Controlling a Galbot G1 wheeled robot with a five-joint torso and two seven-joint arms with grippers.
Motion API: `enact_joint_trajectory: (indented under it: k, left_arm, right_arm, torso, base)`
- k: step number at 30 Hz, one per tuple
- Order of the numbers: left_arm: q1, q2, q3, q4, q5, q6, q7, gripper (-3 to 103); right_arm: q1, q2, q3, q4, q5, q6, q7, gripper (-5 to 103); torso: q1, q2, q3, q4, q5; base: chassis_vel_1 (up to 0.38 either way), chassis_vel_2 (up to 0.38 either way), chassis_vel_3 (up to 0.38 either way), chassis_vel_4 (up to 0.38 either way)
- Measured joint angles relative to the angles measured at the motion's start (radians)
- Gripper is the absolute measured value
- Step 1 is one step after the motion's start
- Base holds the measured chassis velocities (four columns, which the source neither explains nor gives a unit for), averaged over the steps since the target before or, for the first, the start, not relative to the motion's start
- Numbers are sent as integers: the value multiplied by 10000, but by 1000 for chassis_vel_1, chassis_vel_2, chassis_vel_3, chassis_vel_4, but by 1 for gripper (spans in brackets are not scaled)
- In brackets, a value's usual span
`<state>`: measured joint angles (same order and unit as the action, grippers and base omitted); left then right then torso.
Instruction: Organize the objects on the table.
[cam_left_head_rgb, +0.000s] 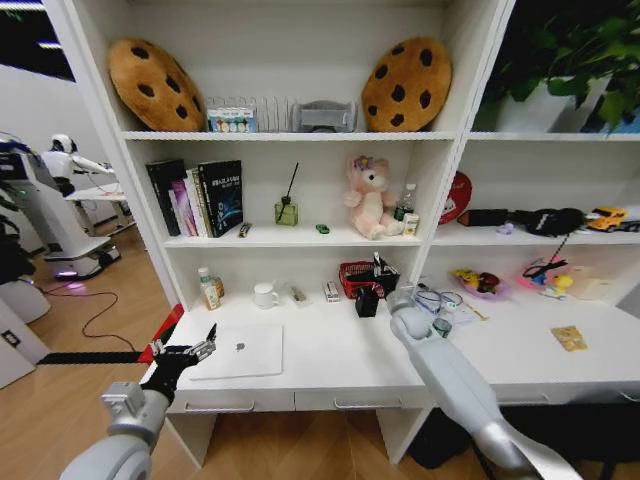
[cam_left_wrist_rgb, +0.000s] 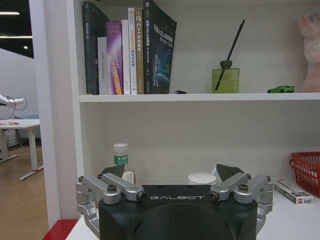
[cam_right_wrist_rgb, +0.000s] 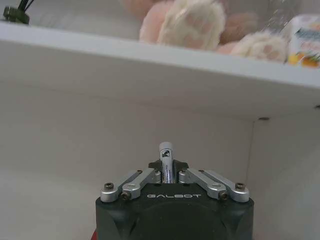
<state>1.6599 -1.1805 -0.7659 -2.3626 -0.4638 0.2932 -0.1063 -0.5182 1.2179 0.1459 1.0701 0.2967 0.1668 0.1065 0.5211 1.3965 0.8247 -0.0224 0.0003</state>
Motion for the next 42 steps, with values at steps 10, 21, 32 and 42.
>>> enact_joint_trajectory:
  k: [10,21,32,42]
  left_arm:
    - [0,0,0,0,0,0,0,100]
    - [0,0,0,0,0,-1,0,100]
    - [0,1,0,0,0,0,4,100]
    - [0,0,1,-1,0,0,6,100]
  right_arm:
    - [251,733,100,-1125,-430,277,-170,11]
    - [-99,551,122,-764,-524,-161,470,28]
    - [-680,-165,-331,1515,1329,-1404,2360,66]
    - [-3542,-2631,-191,7815,4633,-4012,6515,99]
  torso:
    - [-2,2,-3,-8,-5]
    - [-4,4,-4,-7,-3]
    - [-3,3,-3,1,2]
    - [-5,5,-6,-3,-3]
  base:
    - [0,0,0,0]
    - [0,0,0,0]
    - [0,0,0,0]
    - [0,0,0,0]
